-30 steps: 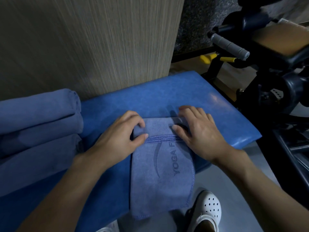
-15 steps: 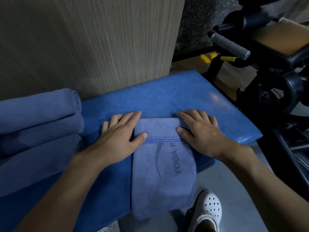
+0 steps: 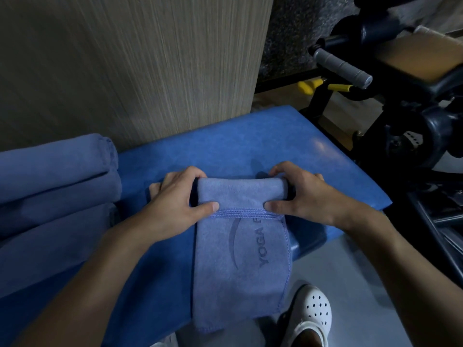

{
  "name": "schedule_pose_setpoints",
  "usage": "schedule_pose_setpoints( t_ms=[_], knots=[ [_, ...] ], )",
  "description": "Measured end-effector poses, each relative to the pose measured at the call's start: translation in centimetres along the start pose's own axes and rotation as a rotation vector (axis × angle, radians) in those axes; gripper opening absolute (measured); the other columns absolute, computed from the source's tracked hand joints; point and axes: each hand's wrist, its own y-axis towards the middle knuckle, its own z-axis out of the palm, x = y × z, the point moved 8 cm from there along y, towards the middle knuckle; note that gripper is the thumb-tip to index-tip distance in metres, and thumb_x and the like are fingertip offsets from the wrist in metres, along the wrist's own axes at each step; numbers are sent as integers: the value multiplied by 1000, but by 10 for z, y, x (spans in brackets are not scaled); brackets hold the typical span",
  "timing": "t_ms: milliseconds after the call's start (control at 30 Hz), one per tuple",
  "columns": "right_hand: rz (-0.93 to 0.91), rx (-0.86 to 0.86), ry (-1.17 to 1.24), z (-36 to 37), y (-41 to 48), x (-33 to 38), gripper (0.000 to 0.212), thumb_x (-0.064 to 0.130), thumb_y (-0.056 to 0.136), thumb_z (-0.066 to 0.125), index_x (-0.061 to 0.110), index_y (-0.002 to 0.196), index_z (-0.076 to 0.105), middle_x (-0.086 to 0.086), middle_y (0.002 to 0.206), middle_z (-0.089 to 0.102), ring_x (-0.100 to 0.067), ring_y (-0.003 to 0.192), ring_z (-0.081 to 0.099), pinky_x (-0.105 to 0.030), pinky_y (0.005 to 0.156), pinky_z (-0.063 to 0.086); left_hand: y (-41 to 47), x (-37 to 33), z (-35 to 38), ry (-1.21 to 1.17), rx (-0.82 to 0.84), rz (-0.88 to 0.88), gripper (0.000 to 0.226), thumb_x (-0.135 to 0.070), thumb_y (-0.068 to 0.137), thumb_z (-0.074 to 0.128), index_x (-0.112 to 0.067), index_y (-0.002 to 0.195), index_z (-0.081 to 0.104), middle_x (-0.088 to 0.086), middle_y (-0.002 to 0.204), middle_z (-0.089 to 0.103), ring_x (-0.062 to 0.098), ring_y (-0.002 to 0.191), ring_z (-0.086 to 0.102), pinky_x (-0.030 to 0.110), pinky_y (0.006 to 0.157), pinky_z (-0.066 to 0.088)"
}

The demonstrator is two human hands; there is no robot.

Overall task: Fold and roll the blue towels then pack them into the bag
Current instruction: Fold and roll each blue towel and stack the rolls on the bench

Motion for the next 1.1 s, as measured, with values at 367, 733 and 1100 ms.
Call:
schedule_pose_setpoints(
  t_ms=[367,733,1100],
  knots=[
    [-105,-314,-20,-16,0,16,39,29,75,79,33,95,47,25,88,47,-4,92,42,-38,95,37,7,-5,-16,-157,-245,22,38,-25,82,75,-45,103,51,-18,107,61,16,113,52,19,96,25],
    [-216,-229,137,-10,-35,20,30,60,89,46,32,90,57,14,95,58,-7,96,57,-44,89,46,-19,-23,-16,-272,-78,151,37,-67,78,53,-34,93,57,-9,100,62,14,95,60,43,87,49],
    [-120,-108,160,3,-36,5,42,65,80,51,33,107,55,15,107,62,-7,105,59,-41,93,48,-25,-16,-3,-106,78,112,67,-76,67,50,-40,124,51,-25,122,51,-3,119,47,29,105,40]
  ],
)
